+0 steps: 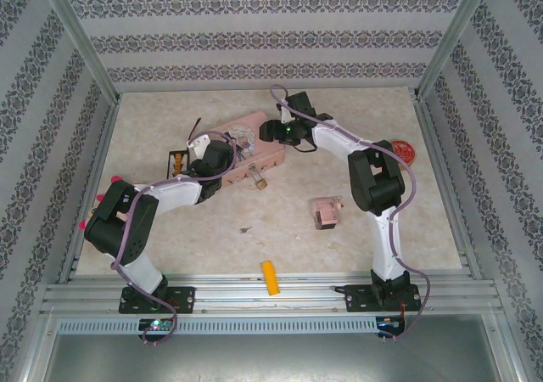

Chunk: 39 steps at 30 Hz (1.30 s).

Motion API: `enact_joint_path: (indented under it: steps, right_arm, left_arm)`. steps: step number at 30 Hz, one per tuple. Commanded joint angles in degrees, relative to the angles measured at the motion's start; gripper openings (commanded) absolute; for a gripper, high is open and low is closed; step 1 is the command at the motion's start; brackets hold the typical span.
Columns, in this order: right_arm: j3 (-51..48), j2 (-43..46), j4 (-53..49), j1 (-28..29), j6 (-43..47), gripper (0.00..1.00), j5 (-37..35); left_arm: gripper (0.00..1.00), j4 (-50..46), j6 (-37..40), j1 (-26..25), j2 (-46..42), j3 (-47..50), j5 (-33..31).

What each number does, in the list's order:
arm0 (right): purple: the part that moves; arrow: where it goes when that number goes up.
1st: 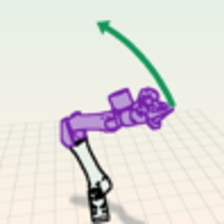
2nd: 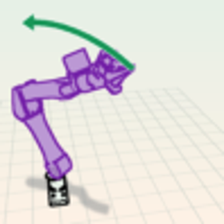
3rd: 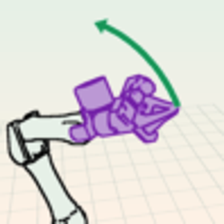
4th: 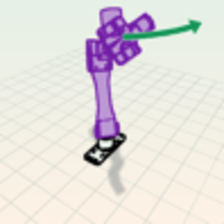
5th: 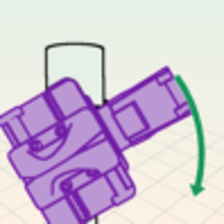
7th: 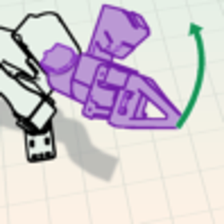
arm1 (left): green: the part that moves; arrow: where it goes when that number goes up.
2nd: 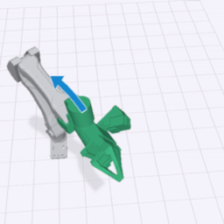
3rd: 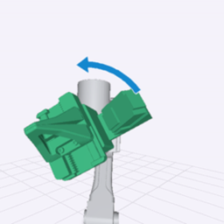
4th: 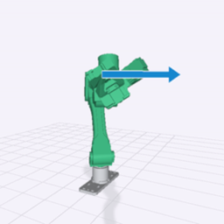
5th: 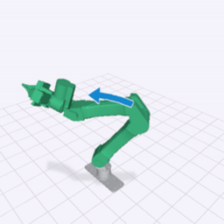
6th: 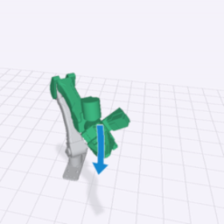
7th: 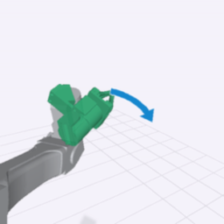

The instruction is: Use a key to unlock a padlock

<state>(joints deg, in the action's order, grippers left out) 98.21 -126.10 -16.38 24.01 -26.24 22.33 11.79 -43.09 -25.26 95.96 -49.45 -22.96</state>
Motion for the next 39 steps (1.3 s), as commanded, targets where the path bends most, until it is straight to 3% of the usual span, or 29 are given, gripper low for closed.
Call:
enact_joint_path:
  steps: [1,10,14,18,22,28,33,39]
  right_arm:
    - [1.6,-0.05,-5.36,1.02,2.57,0.74,2.66]
    - [-0.4,8.33,-10.23,-2.03,8.3,0.84,-7.25]
    - [-3.03,12.98,-12.15,-1.58,11.45,0.84,-11.91]
    - [-9.33,19.71,-12.7,0.62,15.26,0.82,-15.65]
    - [-17.72,27.79,-13.7,5.65,20.75,0.76,-16.63]
    - [-26.72,34.85,-19.44,18.58,25.56,0.7,-16.66]
    - [-29.3,33.32,-21.21,26.01,24.7,0.63,-13.16]
    - [-26.74,25.74,-22.39,29.65,26.91,0.6,-12.48]
  left_arm:
    - [0.7,1.79,3.18,0.27,-0.06,-2.57,4.93]
    - [0.82,0.63,5.36,0.59,-5.41,-1.46,4.08]
    - [1.0,-1.42,6.09,0.72,-8.95,-0.55,2.5]
    - [0.99,-3.52,6.09,1.08,-14.37,1.2,1.39]
    - [0.99,-9.03,5.91,2.27,-21.34,2.74,1.03]
    - [0.99,-19.12,4.93,5.52,-32.44,6.27,2.17]
    - [0.99,-25.36,3.07,8.74,-42.57,10.81,2.65]
    - [0.99,-28.69,2.88,11.01,-51.02,14.35,1.27]
